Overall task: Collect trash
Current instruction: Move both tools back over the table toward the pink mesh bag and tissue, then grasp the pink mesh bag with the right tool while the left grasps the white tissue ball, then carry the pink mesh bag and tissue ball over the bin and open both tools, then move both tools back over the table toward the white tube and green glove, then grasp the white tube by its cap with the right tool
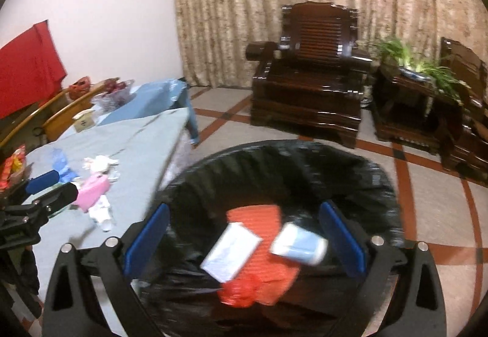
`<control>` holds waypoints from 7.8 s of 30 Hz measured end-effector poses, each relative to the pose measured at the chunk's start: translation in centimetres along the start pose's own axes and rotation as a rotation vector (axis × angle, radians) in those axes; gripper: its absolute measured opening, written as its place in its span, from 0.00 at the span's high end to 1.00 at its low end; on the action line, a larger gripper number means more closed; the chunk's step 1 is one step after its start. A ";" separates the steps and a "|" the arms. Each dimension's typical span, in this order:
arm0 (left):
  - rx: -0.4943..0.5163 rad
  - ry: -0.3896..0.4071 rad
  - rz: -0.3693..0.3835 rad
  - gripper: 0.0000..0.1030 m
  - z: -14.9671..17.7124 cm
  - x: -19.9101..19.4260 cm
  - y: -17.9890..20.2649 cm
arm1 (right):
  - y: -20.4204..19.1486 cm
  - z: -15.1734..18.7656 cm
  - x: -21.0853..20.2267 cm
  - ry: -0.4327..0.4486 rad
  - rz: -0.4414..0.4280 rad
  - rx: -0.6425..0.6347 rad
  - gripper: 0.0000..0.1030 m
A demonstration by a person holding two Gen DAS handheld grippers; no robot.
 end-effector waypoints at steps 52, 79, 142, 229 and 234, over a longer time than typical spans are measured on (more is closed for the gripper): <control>-0.197 0.032 -0.339 0.10 4.8 -6.6 -21.6 | -30.5 3.5 10.6 -0.171 -0.341 -0.339 0.66; -0.157 -0.123 -0.237 0.51 4.7 2.8 -18.0 | -24.2 0.4 8.8 -0.110 -0.332 -0.261 0.86; 0.116 -0.071 0.187 0.63 -2.1 9.8 11.2 | 7.1 -0.5 1.5 -0.010 0.057 0.027 0.86; -0.270 -0.075 -0.365 0.11 8.2 -5.7 -21.7 | -24.8 6.6 8.9 -0.201 -0.310 -0.413 0.68; -0.295 -0.095 -0.365 0.11 8.3 -5.0 -22.9 | -24.5 6.5 9.0 -0.213 -0.294 -0.355 0.68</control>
Point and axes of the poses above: each gripper's, at about its wrist camera, not at the fingertips, and x roughly the way its jaws point, y to its right, z to its underside, the point moved 6 cm from there along x, roughly the way its jaws point, and after that the axes turned 13 degrees about z, right-handed, at the moved point
